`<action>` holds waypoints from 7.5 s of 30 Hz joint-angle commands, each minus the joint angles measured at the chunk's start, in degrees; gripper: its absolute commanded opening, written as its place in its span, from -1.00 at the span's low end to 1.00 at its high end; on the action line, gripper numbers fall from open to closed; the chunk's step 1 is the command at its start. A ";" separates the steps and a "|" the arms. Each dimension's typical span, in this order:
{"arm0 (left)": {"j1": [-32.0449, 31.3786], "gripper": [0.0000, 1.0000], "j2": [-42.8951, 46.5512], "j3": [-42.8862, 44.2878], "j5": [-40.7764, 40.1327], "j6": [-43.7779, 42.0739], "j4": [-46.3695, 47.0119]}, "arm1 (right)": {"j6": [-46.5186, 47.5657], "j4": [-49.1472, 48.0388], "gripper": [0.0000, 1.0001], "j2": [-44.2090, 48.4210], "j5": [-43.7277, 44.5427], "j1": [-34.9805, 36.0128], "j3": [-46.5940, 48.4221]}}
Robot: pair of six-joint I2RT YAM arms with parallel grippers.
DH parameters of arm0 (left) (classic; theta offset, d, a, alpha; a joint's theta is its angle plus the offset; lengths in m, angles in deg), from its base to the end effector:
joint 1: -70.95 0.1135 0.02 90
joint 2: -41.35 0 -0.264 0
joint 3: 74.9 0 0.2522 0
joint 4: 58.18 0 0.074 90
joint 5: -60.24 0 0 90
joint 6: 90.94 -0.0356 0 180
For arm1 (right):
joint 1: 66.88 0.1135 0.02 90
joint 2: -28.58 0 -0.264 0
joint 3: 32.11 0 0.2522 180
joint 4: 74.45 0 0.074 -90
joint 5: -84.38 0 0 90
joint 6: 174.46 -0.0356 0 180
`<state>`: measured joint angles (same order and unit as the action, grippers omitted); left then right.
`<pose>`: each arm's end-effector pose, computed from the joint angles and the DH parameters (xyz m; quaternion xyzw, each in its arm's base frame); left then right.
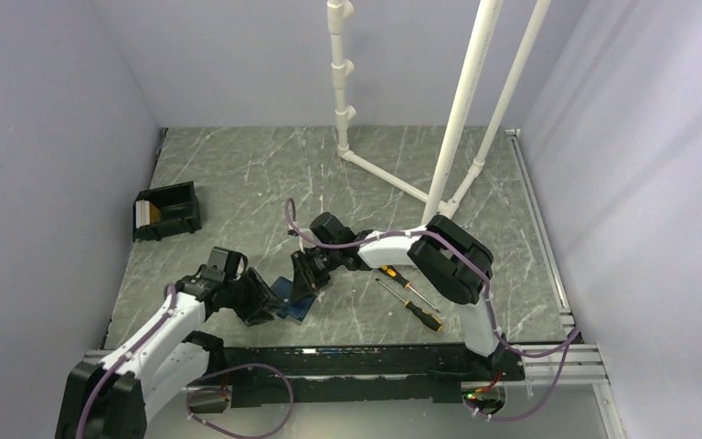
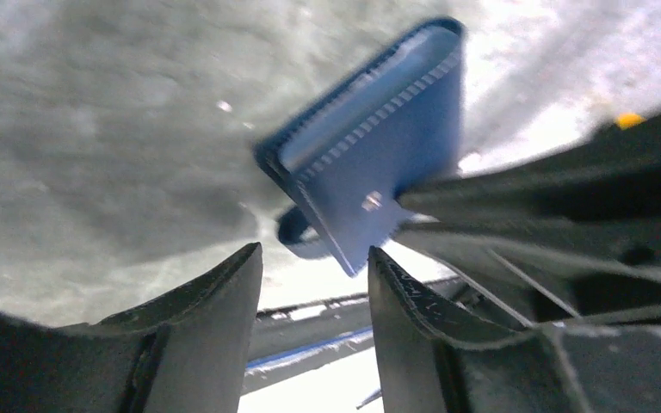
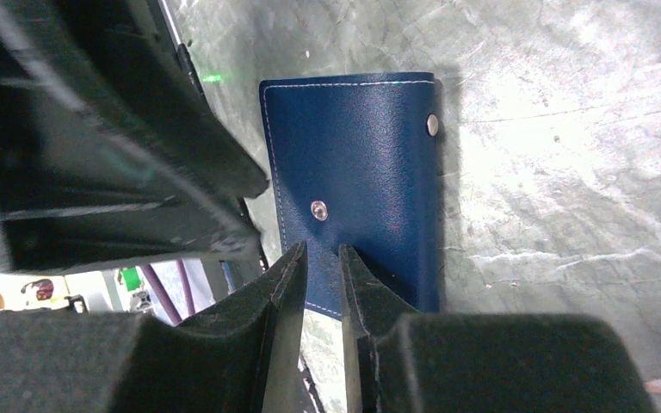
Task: Put the credit cards into the card holder
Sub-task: Close the card holder at the center of the board.
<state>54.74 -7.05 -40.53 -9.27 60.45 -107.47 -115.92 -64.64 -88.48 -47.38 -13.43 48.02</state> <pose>0.1287 -0.0504 0.1539 -0.3299 0.8998 -0.2771 0.0685 0.2255 0.3440 0.1238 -0.2946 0.8275 0.4769 0.0305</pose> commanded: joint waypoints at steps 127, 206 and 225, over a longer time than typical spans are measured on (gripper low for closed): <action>-8.33 0.80 -24.06 8.98 6.82 -19.59 34.33 | 6.73 19.50 -0.08 17.40 17.15 -5.87 -10.76; -4.32 -0.44 -15.26 6.03 13.50 -6.11 37.57 | 0.17 14.14 -0.41 24.21 20.75 -6.82 -8.93; -5.82 -0.99 -46.05 17.69 23.18 -13.16 47.47 | -8.59 1.17 -0.28 17.24 10.80 -8.99 -12.95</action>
<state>49.10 -52.20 -23.73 15.12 51.83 -56.92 -122.24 -58.06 -70.23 -34.22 -22.20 35.25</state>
